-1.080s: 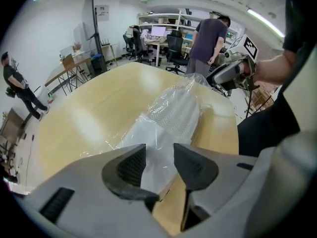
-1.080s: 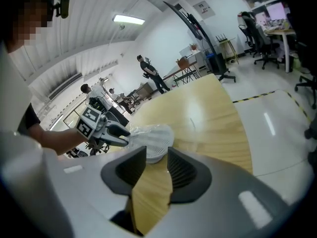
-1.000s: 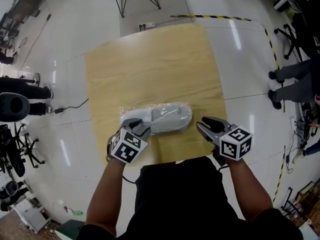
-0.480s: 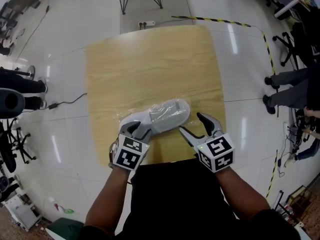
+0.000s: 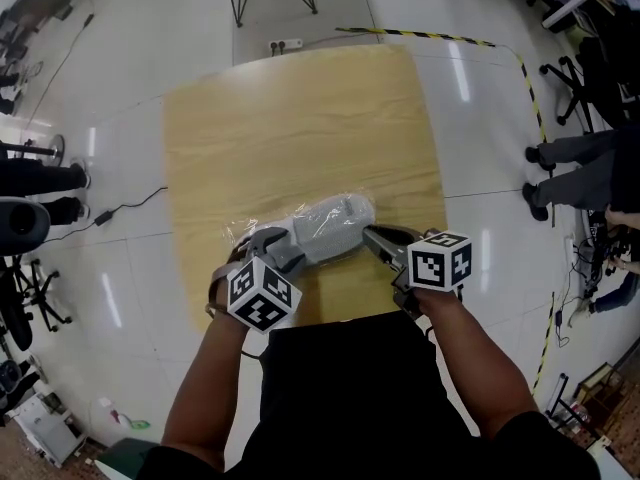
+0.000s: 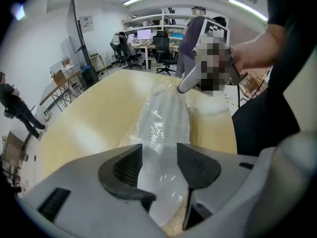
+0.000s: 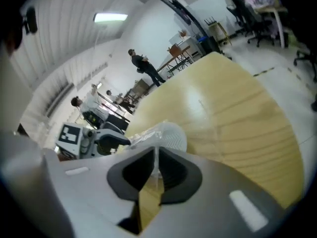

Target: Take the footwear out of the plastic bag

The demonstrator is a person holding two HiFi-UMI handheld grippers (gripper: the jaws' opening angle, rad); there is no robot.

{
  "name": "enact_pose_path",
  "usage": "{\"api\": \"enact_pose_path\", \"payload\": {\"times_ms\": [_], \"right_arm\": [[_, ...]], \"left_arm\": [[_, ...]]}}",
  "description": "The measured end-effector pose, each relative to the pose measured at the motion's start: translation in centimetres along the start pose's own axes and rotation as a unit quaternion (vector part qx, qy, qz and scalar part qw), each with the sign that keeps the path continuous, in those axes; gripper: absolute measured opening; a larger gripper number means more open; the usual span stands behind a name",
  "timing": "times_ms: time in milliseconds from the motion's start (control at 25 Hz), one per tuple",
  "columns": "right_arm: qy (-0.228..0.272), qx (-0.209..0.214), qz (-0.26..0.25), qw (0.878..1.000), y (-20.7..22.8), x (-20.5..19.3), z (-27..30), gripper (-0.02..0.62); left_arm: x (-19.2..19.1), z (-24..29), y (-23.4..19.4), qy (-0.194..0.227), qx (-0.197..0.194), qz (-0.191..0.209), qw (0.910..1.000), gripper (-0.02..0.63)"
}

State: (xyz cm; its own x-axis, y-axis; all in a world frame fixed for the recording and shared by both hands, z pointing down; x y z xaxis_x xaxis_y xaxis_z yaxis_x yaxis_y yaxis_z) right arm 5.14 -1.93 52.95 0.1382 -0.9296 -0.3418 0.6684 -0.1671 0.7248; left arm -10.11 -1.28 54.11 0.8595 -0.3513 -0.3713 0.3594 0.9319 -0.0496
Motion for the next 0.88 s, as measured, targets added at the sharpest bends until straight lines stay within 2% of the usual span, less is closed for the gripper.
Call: {"api": "enact_pose_path", "payload": {"times_ms": [40,120,200,240,440,480,520,560,760,880], "right_arm": [[0.010,0.048,0.027,0.998,0.2,0.1,-0.3,0.023],[0.024,0.133,0.095,0.986,1.4,0.1,-1.0,0.023],[0.031,0.185,0.144,0.972,3.0,0.1,-1.8,0.020],[0.033,0.197,0.154,0.968,3.6,0.0,-2.1,0.002],[0.035,0.193,0.133,0.971,3.6,0.2,-3.3,0.010],[0.034,0.189,0.123,0.974,3.2,0.5,-3.4,0.065],[0.030,0.182,0.112,0.977,2.9,0.7,-3.4,0.164],[0.024,0.174,0.098,0.980,2.8,0.9,-3.4,0.219],[0.002,0.139,0.028,0.990,3.0,2.9,-1.9,0.219],[-0.008,0.137,0.013,0.990,3.3,4.5,-0.3,0.163]], "left_arm": [[-0.2,0.1,0.1,0.006,-0.008,-0.005,0.9999,0.224],[-0.6,0.4,0.0,0.013,-0.020,-0.004,0.9997,0.223],[-1.0,0.5,0.0,0.017,-0.029,0.004,0.9994,0.219],[-1.1,0.4,0.0,0.021,-0.034,0.008,0.9992,0.218],[-1.0,0.0,0.3,0.021,-0.037,0.027,0.9987,0.198],[-1.1,-0.1,0.3,0.017,-0.034,0.030,0.9988,0.198],[-1.1,-0.1,0.4,0.014,-0.032,0.031,0.9989,0.198],[-1.1,-0.2,0.4,0.012,-0.030,0.033,0.9989,0.198],[0.0,-0.4,0.9,0.021,-0.032,0.047,0.9982,0.209],[0.0,0.3,0.9,0.014,-0.043,0.052,0.9977,0.216]]}}
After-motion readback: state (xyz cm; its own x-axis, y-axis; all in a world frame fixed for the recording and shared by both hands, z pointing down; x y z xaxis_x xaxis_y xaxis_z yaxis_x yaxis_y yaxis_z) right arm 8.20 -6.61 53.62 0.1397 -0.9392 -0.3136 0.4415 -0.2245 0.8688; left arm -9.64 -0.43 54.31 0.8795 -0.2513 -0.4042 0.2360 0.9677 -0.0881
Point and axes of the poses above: the fingertips, and each gripper's own axes: z forward along the fingers, y to its right, x out of its top, the point moved 2 cm from there along -z, backward along the fingers, and after that the axes turned 4 degrees about -y, right-handed, at the moved point
